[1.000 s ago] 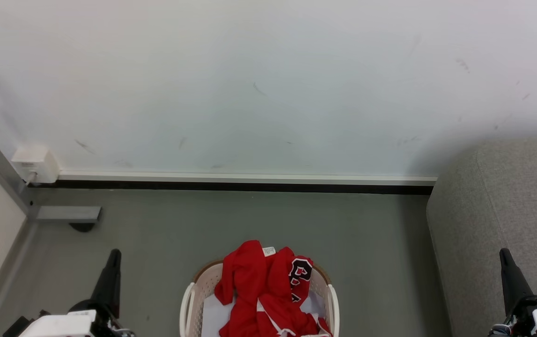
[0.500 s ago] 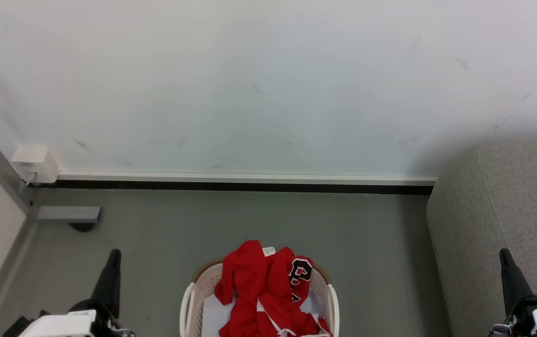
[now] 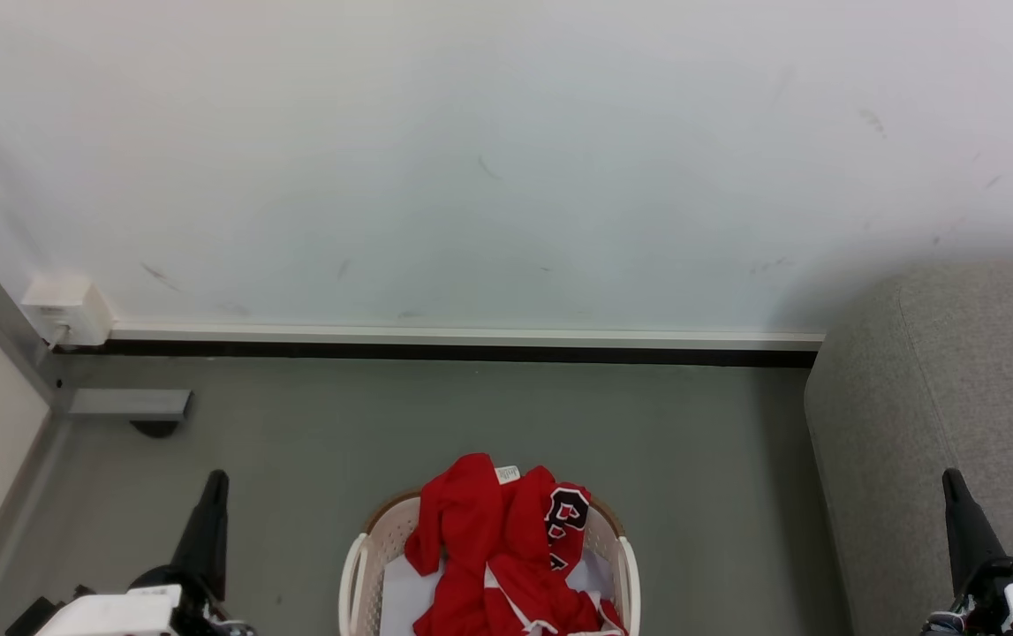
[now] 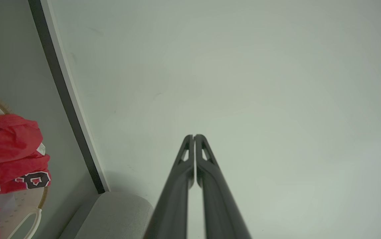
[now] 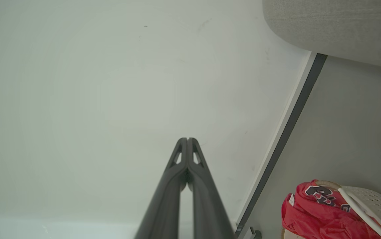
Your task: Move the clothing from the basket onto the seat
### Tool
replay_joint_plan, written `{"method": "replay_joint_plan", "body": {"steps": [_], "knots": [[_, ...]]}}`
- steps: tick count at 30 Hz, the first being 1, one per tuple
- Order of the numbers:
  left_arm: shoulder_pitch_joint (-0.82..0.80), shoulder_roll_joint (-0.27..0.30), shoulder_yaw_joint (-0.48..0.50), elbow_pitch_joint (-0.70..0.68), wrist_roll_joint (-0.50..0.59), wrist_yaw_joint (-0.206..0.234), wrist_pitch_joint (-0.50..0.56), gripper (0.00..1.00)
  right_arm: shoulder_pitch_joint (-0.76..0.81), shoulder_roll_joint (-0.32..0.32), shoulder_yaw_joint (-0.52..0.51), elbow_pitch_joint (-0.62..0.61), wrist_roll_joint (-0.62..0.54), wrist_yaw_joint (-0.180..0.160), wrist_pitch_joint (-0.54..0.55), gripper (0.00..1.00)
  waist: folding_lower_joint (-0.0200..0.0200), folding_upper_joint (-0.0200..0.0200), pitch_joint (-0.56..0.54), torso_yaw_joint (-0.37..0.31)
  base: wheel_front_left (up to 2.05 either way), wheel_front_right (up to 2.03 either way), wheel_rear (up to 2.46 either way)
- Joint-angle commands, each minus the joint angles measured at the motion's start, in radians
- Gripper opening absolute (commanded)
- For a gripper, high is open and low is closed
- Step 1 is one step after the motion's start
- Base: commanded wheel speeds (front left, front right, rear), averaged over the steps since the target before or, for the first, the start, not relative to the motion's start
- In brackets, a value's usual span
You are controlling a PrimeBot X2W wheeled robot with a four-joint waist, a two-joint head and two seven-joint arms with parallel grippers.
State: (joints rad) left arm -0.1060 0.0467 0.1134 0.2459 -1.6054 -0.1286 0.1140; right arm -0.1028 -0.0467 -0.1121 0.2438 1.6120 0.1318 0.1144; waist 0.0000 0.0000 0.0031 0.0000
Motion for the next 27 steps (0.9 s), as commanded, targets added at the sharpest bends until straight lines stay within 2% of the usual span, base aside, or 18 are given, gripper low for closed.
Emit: {"method": "replay_joint_plan", "body": {"steps": [1,8,9,20,27], "knots": [[-0.007,0.007,0.002,-0.002,-0.014,-0.004,0.003,0.00,-0.014,-0.007,-0.003,0.003,0.002,-0.002,0.002,0.00,0.0000,0.0000,0.000,0.000,0.00,0.00,0.00],[-0.007,0.007,0.002,-0.002,-0.014,-0.004,0.003,0.00,-0.014,-0.007,-0.003,0.003,0.002,-0.002,0.002,0.00,0.0000,0.0000,0.000,0.000,0.00,0.00,0.00],[0.000,0.000,0.000,0.001,0.000,0.000,0.000,1.00,0.000,0.000,0.000,0.001,0.000,0.000,0.000,1.00,0.0000,0.0000,0.000,0.000,0.00,0.00,0.00],[0.008,-0.004,-0.033,0.018,0.012,0.001,-0.042,1.00,0.023,0.005,0.029,0.006,-0.039,0.000,-0.042,1.00,0.0001,0.0000,0.000,0.000,0.00,0.00,0.00],[0.005,-0.003,-0.052,0.023,0.073,0.002,-0.075,1.00,0.028,0.003,0.032,-0.006,-0.158,0.000,-0.076,1.00,0.0001,0.0000,0.001,0.000,0.00,0.00,0.00]]}}
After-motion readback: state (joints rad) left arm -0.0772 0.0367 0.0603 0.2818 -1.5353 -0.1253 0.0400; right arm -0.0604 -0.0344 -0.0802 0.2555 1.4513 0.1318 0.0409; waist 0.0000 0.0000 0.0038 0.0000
